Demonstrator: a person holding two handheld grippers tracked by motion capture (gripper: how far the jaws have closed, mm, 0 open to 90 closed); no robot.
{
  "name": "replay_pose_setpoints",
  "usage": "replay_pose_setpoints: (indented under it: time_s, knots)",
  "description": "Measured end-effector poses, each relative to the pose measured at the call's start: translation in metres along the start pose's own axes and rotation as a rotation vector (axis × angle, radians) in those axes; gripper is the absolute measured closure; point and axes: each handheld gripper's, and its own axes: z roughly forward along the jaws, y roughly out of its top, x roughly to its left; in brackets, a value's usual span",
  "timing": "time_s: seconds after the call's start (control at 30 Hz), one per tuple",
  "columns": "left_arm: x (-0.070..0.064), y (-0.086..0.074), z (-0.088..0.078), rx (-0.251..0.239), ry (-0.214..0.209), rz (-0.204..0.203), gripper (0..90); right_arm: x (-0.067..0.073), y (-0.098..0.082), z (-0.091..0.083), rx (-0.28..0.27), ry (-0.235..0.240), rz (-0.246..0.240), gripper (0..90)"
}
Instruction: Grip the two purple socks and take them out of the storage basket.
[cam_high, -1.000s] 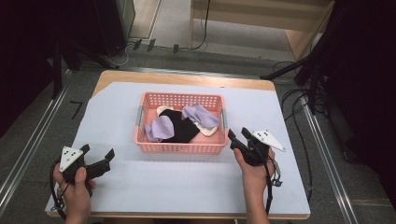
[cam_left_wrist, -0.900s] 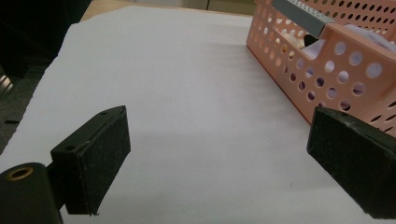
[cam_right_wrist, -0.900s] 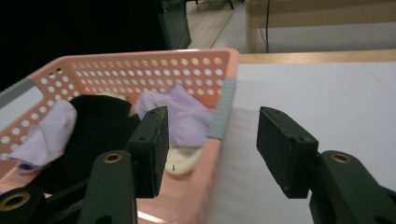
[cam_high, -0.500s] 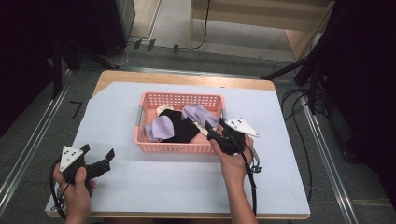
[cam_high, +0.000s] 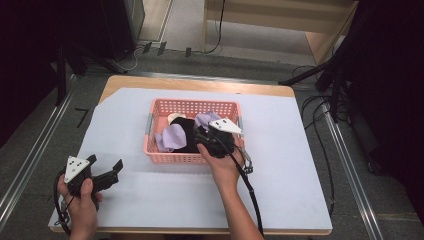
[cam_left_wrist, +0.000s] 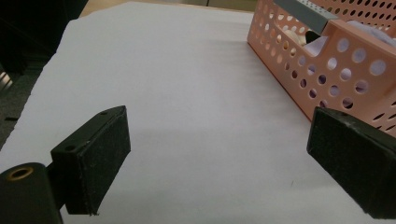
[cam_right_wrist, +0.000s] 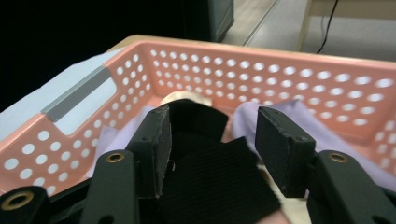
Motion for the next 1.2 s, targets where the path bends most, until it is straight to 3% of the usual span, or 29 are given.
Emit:
replay_pose_setpoints:
  time_s: [0.27, 0.5, 0.77, 0.97, 1.07, 1.1, 1.2]
  knots:
    - [0.000, 0.000, 0.000, 0.002, 0.001, -0.001, 6.8, 0.022, 0.001, 0.022, 0.076, 0.029, 0.004, 54.9]
    - [0.000, 0.000, 0.000, 0.007, 0.001, 0.002, 6.8, 0.035, 0.002, 0.039, 0.140, -0.005, -0.015, 56.6]
    - [0.000, 0.000, 0.001, 0.011, -0.003, -0.002, 6.8, 0.042, -0.002, 0.060, 0.257, -0.032, -0.019, 55.5]
    - [0.000, 0.000, 0.001, 0.014, -0.004, 0.001, 6.8, 0.041, 0.001, 0.056, 0.264, -0.017, -0.014, 81.0]
    - [0.000, 0.000, 0.001, 0.014, -0.005, 0.002, 6.8, 0.038, 0.006, 0.046, 0.221, 0.010, 0.016, 85.8]
    - [0.000, 0.000, 0.001, 0.014, -0.005, 0.002, 6.8, 0.038, 0.006, 0.046, 0.221, 0.010, 0.016, 85.8]
    - [0.000, 0.000, 0.001, 0.015, -0.003, 0.004, 7.3, 0.027, 0.013, 0.028, 0.155, 0.005, 0.045, 89.0]
